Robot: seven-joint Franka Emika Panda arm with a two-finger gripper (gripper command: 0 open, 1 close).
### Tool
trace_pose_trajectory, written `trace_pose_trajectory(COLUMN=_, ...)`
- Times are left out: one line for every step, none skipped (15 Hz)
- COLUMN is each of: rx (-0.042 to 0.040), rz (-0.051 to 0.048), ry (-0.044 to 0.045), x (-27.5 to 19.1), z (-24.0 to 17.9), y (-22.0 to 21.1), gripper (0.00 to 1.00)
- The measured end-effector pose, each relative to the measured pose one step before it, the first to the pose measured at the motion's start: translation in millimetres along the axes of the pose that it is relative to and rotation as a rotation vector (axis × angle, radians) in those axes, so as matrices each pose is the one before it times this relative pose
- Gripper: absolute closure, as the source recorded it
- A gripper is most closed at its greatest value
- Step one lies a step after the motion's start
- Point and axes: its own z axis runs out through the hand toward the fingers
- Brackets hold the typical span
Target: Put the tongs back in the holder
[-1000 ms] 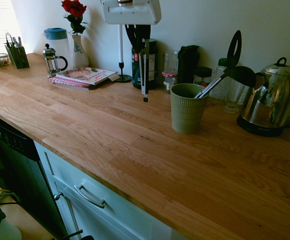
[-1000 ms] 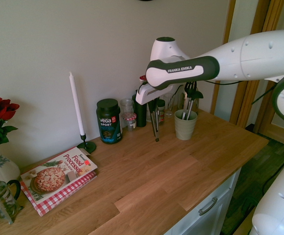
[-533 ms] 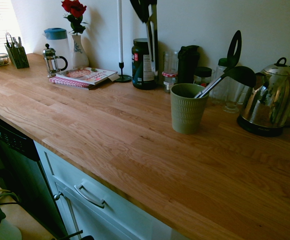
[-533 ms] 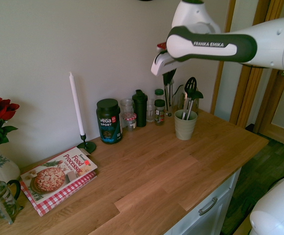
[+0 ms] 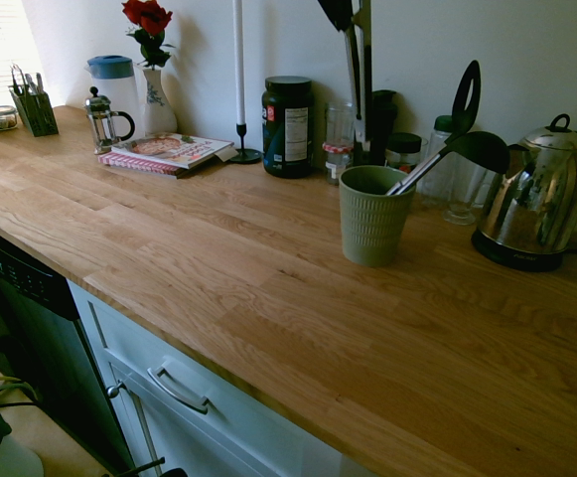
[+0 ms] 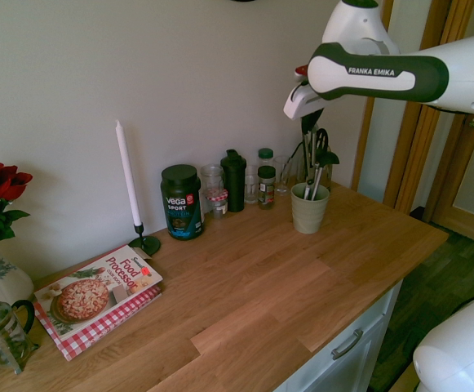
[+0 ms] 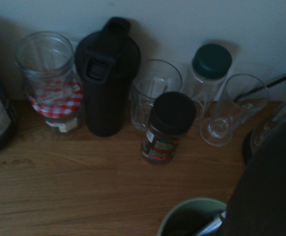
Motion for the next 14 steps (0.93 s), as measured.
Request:
trace_pose_trajectory(rx=-0.00258, rz=0.00663, ry=-0.01035, x=-1.02, z=12.45, y=9.48, gripper=1.0)
trace_pose_trajectory(rx=0.00291, rz=0.00238, ry=-0.01144, x=-1.81, z=10.99, y=6.22, gripper=1.0)
trace_pose_trajectory(rx=0.00754, rz=0.00211, ry=-0.00917, x=-1.79, z=10.43, y=4.28, gripper=1.0)
trace_pose_trajectory(rx=0.00629, rz=0.0021, ry=-0.00411, x=-0.73, z=8.84, y=3.42, gripper=1.0)
trace_pose_trajectory(rx=0.00687, rz=0.00321, ry=0.00285, x=0.65, z=7.43, y=2.71, gripper=1.0)
trace_pose_trajectory(rx=0.00819, rz=0.00646, ry=-0.00022, x=1.57, z=6.5, y=2.58, gripper=1.0)
trace_pose_trajectory(rx=0.00645, rz=0.00683, ry=-0.00281, x=2.2, z=5.44, y=1.62, gripper=1.0)
trace_pose_trajectory(rx=0.0032, rz=0.00767, ry=-0.00381, x=2.03, z=6.33, y=2.12, gripper=1.0)
trace_pose_trajectory(rx=0.00405, rz=0.00732, ry=-0.00476, x=1.13, z=7.55, y=2.0, gripper=1.0)
trace_pose_trajectory(rx=0.00393, rz=0.0091, ry=-0.0054, x=-0.01, z=8.42, y=2.33, gripper=1.0)
trace_pose_trajectory(rx=0.00199, rz=0.00807, ry=-0.00582, x=-0.71, z=8.5, y=2.93, gripper=1.0)
trace_pose_trajectory(rx=0.00269, rz=0.00593, ry=-0.00616, x=-0.44, z=7.8, y=2.53, gripper=1.0)
trace_pose_trajectory(rx=0.0005, rz=0.00656, ry=-0.00478, x=-0.08, z=7.43, y=2.58, gripper=1.0)
trace_pose_trajectory(rx=-0.00118, rz=0.00685, ry=-0.00469, x=0.17, z=7.65, y=2.81, gripper=0.0)
